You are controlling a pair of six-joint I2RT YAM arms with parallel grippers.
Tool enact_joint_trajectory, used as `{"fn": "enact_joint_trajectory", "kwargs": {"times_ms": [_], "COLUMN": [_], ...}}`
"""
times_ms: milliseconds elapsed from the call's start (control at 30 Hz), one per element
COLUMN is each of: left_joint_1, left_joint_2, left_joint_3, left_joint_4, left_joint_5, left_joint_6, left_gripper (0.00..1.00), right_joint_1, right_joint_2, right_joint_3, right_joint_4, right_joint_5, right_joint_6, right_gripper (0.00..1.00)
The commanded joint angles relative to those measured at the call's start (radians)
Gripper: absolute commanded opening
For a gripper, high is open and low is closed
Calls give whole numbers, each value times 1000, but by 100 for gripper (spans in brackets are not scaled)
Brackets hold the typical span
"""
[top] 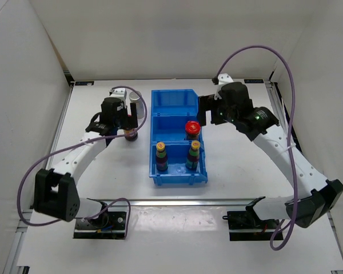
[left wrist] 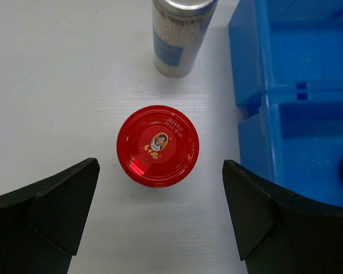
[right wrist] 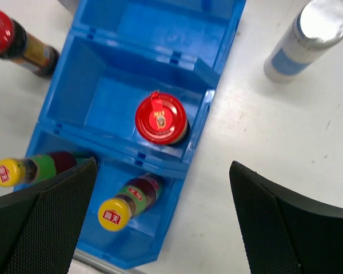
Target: Organize the condiment bottles
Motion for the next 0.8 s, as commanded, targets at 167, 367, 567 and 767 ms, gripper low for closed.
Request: {"fn": "enact_joint_trajectory", "kwargs": {"times_ms": [167, 367, 567, 767], "left_joint_1": [50, 60, 60, 60], "left_joint_2": [126, 239, 264, 175], "left_joint_3": [46, 77, 111, 171], "left_joint_4": [84, 75, 32, 0], "left_joint_5": [86, 77, 77, 68], "left_joint_6": [-21, -50, -69, -27], "left_gripper": [100, 100, 83, 46], "right_joint_1": [1, 1, 1, 1], "right_joint_2": [-102, -139, -185, -203], "right_joint_3": [-126, -140, -130, -130], "right_joint_4": [20, -19, -57, -66], "right_joint_5": [-79, -79, -70, -61], "right_joint_6": [35, 26, 7, -2], "right_gripper": [100, 100, 100, 100]}}
